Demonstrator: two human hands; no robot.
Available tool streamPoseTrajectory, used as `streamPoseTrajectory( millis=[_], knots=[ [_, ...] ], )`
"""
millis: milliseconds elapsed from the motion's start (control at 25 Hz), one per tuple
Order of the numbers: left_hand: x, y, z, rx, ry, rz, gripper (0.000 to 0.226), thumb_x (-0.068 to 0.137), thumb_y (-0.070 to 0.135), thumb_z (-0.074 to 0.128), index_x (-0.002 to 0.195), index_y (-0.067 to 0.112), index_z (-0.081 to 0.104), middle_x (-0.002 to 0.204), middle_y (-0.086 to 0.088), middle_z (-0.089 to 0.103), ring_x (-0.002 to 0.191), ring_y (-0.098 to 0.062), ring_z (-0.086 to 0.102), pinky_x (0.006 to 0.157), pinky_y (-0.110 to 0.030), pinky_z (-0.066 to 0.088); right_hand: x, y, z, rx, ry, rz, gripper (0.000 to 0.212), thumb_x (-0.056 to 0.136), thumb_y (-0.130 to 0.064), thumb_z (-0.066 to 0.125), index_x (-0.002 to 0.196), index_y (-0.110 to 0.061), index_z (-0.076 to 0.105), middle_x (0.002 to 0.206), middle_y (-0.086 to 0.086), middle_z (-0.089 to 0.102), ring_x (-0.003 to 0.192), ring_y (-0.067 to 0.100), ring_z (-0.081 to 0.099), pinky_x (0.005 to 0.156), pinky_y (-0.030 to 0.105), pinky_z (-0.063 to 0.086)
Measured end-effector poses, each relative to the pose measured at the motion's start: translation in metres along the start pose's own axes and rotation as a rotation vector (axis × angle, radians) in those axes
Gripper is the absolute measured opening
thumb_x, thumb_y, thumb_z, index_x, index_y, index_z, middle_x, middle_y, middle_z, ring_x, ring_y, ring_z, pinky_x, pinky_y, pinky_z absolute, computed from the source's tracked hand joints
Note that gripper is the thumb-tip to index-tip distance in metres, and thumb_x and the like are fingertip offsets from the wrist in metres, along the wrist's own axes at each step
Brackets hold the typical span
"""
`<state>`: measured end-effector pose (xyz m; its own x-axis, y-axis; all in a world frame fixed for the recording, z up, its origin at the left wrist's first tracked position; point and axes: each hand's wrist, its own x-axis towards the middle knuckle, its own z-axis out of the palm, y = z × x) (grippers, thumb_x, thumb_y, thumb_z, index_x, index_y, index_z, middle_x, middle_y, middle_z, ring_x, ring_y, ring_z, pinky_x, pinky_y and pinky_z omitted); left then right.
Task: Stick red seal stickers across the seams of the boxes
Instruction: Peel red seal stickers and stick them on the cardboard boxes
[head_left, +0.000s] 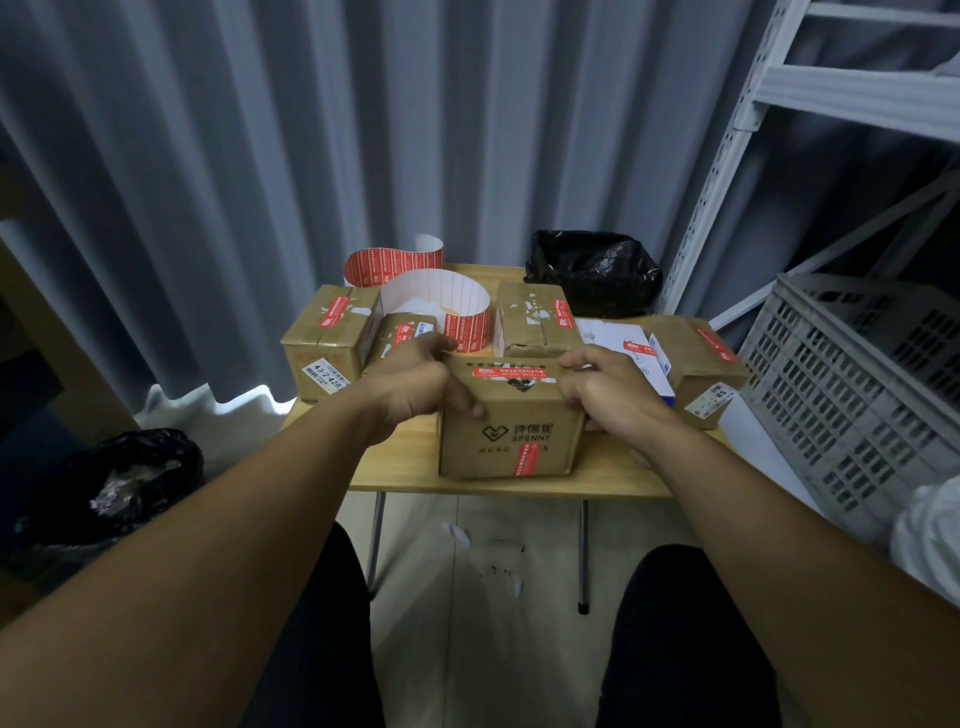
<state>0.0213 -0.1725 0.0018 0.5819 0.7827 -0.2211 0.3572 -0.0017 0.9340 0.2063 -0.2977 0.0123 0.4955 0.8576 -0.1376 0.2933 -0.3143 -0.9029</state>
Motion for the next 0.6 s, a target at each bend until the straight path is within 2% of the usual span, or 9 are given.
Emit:
streamPoseTrajectory(
  millis=[120,240,320,480,600],
  knots=[
    [-0.005,0.006,-0.001,-0.083,0.016,-0.072,0.060,0.068,0.023,0.083,0.123,0.017,0.062,0.113,-0.006,0.072,0.108,-0.027,0.065,0.094,-0.046,0.052,-0.002,-0.002,-0.003,0.001,-0.018,-0.007,0.018,0.090,-0.012,0.059,0.107,-0.017,0.063,0.099,0.002,0.069,0.086,0.012,0.066,0.065,0.028,0.048],
    [-0.012,0.000,0.001,-0.130,0.000,-0.168,0.037,0.088,0.040,0.071,0.115,0.018,0.063,0.103,-0.007,0.076,0.100,-0.027,0.070,0.089,-0.046,0.055,-0.001,0.005,-0.002,-0.021,-0.049,-0.013,0.011,0.094,-0.019,0.062,0.104,-0.014,0.064,0.095,0.001,0.072,0.080,0.009,0.070,0.062,0.024,0.049],
    [-0.012,-0.009,0.004,-0.103,0.017,-0.206,0.036,0.092,0.049,0.065,0.112,0.019,0.060,0.103,-0.009,0.074,0.097,-0.028,0.071,0.086,-0.046,0.057,0.002,0.012,0.001,-0.047,-0.050,0.005,0.012,0.096,-0.024,0.065,0.102,-0.014,0.062,0.096,0.001,0.072,0.083,0.011,0.070,0.065,0.025,0.051],
    [-0.004,-0.024,0.014,-0.138,0.079,-0.250,0.032,0.095,0.049,0.062,0.107,0.019,0.059,0.104,-0.009,0.072,0.097,-0.029,0.070,0.089,-0.048,0.056,0.011,0.022,0.011,-0.059,-0.022,0.046,0.015,0.096,-0.024,0.066,0.106,-0.013,0.062,0.096,0.002,0.072,0.086,0.014,0.070,0.068,0.028,0.053],
    [0.007,-0.031,0.019,-0.189,0.120,-0.240,0.037,0.095,0.048,0.063,0.116,0.019,0.057,0.106,-0.008,0.072,0.096,-0.027,0.069,0.081,-0.045,0.057,0.018,0.029,0.015,-0.046,0.009,0.051,0.017,0.097,-0.021,0.066,0.110,-0.013,0.059,0.095,-0.002,0.069,0.084,0.010,0.067,0.064,0.025,0.051]
  ],
)
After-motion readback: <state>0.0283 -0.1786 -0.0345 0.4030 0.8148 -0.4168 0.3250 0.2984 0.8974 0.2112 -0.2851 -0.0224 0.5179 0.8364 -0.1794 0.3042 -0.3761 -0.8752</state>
